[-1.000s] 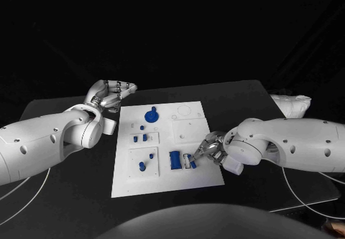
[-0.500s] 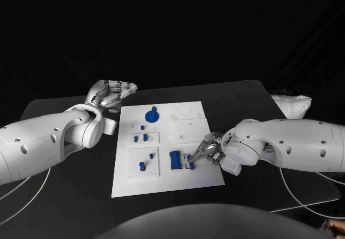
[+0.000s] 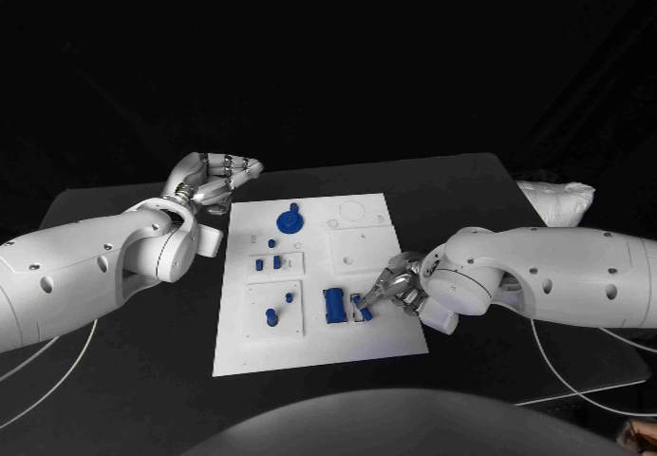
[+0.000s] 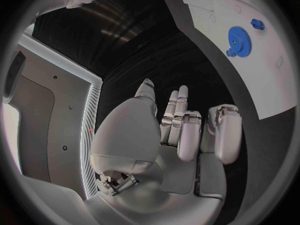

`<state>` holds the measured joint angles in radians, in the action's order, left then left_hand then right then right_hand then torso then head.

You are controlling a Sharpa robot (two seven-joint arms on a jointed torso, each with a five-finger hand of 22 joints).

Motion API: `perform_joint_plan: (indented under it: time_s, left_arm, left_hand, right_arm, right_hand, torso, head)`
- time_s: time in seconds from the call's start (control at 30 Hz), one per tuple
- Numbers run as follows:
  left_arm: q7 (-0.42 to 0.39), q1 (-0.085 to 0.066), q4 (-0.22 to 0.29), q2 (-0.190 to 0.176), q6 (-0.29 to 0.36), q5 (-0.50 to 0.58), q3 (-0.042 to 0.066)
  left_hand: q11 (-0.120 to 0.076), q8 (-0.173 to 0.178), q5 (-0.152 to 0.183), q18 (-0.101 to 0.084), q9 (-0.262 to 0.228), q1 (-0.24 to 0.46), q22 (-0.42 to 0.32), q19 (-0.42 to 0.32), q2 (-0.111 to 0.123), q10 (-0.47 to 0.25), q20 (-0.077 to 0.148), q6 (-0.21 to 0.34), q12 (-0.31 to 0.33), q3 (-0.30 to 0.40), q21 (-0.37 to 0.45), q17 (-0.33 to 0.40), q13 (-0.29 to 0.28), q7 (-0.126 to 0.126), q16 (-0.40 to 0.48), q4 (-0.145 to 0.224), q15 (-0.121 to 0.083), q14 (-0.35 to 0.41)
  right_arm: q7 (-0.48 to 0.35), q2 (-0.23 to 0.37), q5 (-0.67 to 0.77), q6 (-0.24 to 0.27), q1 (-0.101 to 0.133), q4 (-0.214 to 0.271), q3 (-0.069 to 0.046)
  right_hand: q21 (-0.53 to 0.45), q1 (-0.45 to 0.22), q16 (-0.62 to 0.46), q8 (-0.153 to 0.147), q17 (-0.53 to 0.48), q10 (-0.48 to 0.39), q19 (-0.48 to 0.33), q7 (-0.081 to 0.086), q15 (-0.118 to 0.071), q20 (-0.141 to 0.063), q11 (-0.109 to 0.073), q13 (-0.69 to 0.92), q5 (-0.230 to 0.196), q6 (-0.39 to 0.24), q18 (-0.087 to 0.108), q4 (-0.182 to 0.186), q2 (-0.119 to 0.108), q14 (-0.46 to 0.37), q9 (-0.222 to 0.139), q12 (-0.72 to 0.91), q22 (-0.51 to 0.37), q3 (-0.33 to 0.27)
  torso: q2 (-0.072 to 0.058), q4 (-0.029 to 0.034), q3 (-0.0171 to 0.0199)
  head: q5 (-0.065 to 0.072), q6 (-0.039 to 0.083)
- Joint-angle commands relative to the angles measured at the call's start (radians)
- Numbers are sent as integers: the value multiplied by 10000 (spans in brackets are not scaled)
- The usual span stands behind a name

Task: Assemble the parts on the task board

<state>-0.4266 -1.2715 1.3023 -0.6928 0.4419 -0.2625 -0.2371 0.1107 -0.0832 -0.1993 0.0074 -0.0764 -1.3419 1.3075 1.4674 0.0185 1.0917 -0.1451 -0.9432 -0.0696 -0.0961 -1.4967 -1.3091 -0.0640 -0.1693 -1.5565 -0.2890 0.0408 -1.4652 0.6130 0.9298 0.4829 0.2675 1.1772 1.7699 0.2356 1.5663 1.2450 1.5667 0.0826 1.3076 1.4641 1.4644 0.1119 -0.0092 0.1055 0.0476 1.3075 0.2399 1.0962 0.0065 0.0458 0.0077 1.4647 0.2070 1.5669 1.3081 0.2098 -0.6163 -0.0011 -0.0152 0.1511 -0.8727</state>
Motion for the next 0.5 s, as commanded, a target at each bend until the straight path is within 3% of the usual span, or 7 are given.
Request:
perform_joint_plan:
  time_s: [0.03, 0.27, 0.5]
  left_arm:
    - [-37, -6, 24, 13, -135, -24, 8]
    - [-33, -6, 18, 14, -138, -24, 8]
    - [-26, -6, 17, 8, -141, -24, 8]
  left_hand:
    - [14, 23, -26, 123, -7, -8, 2375, 443, -136, 31, -48, 23, -24, -60, 12, -2247, -13, 5, 21, -23, 41, -905]
    - [14, 22, -28, 124, -7, -14, 2374, 440, -141, 32, -47, 23, -24, -63, 16, -2249, -13, 5, 20, -22, 41, -906]
    - [14, 22, -28, 124, -7, -14, 2374, 440, -141, 32, -47, 23, -24, -63, 16, -2249, -13, 5, 20, -22, 41, -906]
  right_arm:
    - [0, -30, 76, -17, -19, -3, 7]
    - [27, -46, 83, -50, -19, -13, 7]
    - [57, -55, 121, -87, -19, -14, 7]
  right_hand:
    - [45, -98, 41, -66, 2632, 1067, 1064, 68, -3, -45, 70, 2633, -53, -9, -65, 55, -13, 1061, -7, 39, 2627, 10]
    - [45, -185, 41, -117, 2632, 1067, 1064, 93, 4, -39, 89, 2633, -136, -33, -65, 124, -31, 1061, -64, 39, 2627, -47]
    - [45, -667, 41, -183, 2632, 1067, 1064, 190, 63, 7, 171, 2633, -585, -108, -65, 439, -190, 1061, -229, 39, 2627, -373]
  torso:
    - [6, 1, 1]
    - [7, 1, -4]
    - [3, 1, -4]
  head:
    - [-7, 1]
    - [0, 1]
    - [5, 1]
